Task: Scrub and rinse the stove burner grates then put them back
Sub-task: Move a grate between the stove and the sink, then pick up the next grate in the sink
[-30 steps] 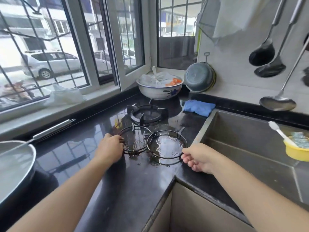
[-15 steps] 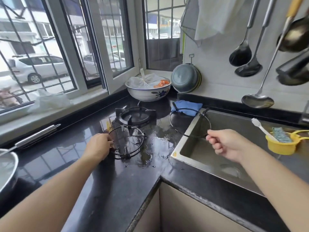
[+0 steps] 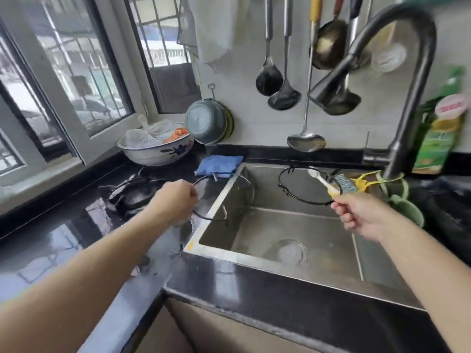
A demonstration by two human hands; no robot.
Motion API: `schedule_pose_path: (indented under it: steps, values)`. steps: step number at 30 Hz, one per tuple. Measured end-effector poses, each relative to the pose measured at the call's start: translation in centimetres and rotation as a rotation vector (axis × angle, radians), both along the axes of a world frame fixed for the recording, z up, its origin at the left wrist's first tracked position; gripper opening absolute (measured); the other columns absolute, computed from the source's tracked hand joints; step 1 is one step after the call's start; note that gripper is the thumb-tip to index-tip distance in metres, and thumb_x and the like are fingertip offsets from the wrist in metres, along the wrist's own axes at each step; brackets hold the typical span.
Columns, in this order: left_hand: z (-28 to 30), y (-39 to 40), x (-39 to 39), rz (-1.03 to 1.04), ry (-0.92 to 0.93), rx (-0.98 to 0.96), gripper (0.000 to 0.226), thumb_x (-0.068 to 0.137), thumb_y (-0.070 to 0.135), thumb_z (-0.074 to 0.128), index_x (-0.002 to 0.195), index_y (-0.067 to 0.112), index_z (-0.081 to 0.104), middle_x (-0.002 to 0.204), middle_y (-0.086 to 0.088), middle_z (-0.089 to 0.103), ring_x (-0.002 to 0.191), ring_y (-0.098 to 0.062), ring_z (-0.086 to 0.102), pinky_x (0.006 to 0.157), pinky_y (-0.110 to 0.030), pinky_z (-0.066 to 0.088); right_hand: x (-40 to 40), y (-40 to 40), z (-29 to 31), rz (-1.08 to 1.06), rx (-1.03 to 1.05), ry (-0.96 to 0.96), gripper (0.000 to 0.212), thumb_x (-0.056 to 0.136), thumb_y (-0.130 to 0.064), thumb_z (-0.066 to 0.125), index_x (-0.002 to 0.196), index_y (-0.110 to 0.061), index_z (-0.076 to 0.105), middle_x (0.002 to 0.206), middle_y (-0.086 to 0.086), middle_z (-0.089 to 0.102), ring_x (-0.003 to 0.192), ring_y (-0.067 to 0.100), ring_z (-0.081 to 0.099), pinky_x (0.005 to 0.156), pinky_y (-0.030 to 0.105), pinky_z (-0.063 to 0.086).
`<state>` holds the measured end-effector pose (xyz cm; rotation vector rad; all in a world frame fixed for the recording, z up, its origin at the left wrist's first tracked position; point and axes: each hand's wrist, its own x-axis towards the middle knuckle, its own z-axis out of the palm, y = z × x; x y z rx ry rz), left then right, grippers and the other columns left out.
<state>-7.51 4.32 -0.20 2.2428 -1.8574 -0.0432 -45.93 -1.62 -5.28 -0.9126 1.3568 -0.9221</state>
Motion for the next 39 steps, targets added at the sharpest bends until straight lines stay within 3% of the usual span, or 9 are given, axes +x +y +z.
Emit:
schedule_pose_path:
  steps: [4, 7, 22, 27, 31, 33, 35, 37, 39]
  values:
    - [-4.2, -5.8, -8.3, -0.168, -0.241, 0.182, 0.025, 0.1, 0.03, 0.057, 0.113, 0.013, 0.071, 0.11, -0.012, 0.07, 0.102, -0.034, 0.068, 0.077, -0.034, 0.051, -1.7, -0.1, -1.4, -0.032, 0.014, 0.001, 0.029, 0.103, -0.016, 0.05, 0.075, -0.008, 0.053, 0.055, -0.002, 0.041, 0.031, 0.003, 0.031, 0.031, 0.015, 0.02]
    - [-9.8, -10.4, -12.7, -0.191, -0.255, 0.27, 0.025, 0.101, 0.024, 0.053, 0.116, 0.011, 0.068, 0.118, -0.015, 0.068, 0.109, -0.036, 0.067, 0.083, -0.036, 0.051, -3.0, -0.7, -4.2, -0.07, 0.022, -0.004, 0.03, 0.103, -0.014, 0.051, 0.074, -0.007, 0.054, 0.052, -0.001, 0.042, 0.031, 0.005, 0.031, 0.032, 0.016, 0.019]
    - [-22.6, -19.7, -12.0, -0.252, -0.572, 0.499, 0.039, 0.099, 0.01, 0.042, 0.134, 0.012, 0.06, 0.136, -0.007, 0.064, 0.123, -0.029, 0.064, 0.095, -0.04, 0.054, -2.7, -2.5, -6.4, -0.029, 0.125, 0.092, 0.028, 0.1, -0.02, 0.056, 0.076, -0.008, 0.062, 0.048, -0.004, 0.046, 0.038, 0.008, 0.034, 0.035, 0.018, 0.025]
    - [-22.4, -20.3, -11.9, -0.21, -0.481, 0.495, 0.047, 0.099, 0.008, 0.039, 0.145, 0.011, 0.044, 0.137, -0.009, 0.063, 0.123, -0.032, 0.063, 0.097, -0.043, 0.051, -2.8, -2.7, -6.5, -0.005, 0.142, 0.126, 0.029, 0.101, -0.021, 0.056, 0.075, -0.008, 0.061, 0.051, -0.003, 0.046, 0.039, 0.008, 0.034, 0.037, 0.018, 0.025]
    - [-19.6, -20.0, -12.8, -0.094, -0.233, 0.543, 0.045, 0.097, 0.015, 0.043, 0.142, 0.011, 0.048, 0.134, -0.011, 0.064, 0.121, -0.033, 0.064, 0.094, -0.04, 0.052, -2.7, -2.7, -6.6, 0.012, 0.146, 0.152, 0.028, 0.101, -0.021, 0.056, 0.076, -0.008, 0.061, 0.051, -0.003, 0.047, 0.039, 0.008, 0.034, 0.035, 0.018, 0.026]
    - [-17.4, -20.3, -13.5, -0.059, -0.01, 0.647, 0.03, 0.099, 0.015, 0.048, 0.124, 0.006, 0.064, 0.109, -0.009, 0.072, 0.108, -0.03, 0.07, 0.075, -0.033, 0.057, -2.7, -2.7, -6.7, 0.025, 0.148, 0.164, 0.028, 0.101, -0.021, 0.056, 0.077, -0.007, 0.061, 0.051, -0.002, 0.047, 0.039, 0.008, 0.034, 0.035, 0.018, 0.026]
    - [-14.2, -19.2, -14.0, 0.064, 0.497, 0.681, 0.025, 0.106, 0.021, 0.045, 0.1, 0.006, 0.064, 0.087, -0.008, 0.068, 0.096, -0.03, 0.072, 0.059, -0.029, 0.054, -2.5, -2.4, -6.7, 0.059, 0.14, 0.186, 0.028, 0.101, -0.021, 0.056, 0.077, -0.007, 0.061, 0.05, -0.002, 0.048, 0.038, 0.008, 0.035, 0.036, 0.017, 0.026]
    - [-11.3, -17.1, -15.0, 0.178, 1.036, 0.581, 0.034, 0.109, 0.035, 0.041, 0.104, 0.005, 0.057, 0.093, -0.012, 0.067, 0.084, -0.031, 0.069, 0.063, -0.036, 0.055, -2.2, -2.0, -6.5, 0.097, 0.114, 0.228, 0.028, 0.1, -0.02, 0.055, 0.076, -0.008, 0.062, 0.051, -0.002, 0.049, 0.038, 0.008, 0.037, 0.037, 0.017, 0.027]
    - [-9.8, -14.9, -15.8, 0.195, 1.351, 0.529, 0.042, 0.107, 0.048, 0.042, 0.112, 0.007, 0.053, 0.104, -0.015, 0.065, 0.087, -0.034, 0.068, 0.067, -0.047, 0.055, -1.8, -1.7, -6.5, 0.138, 0.073, 0.279, 0.028, 0.1, -0.019, 0.054, 0.075, -0.008, 0.062, 0.051, -0.002, 0.05, 0.039, 0.009, 0.038, 0.039, 0.017, 0.028]
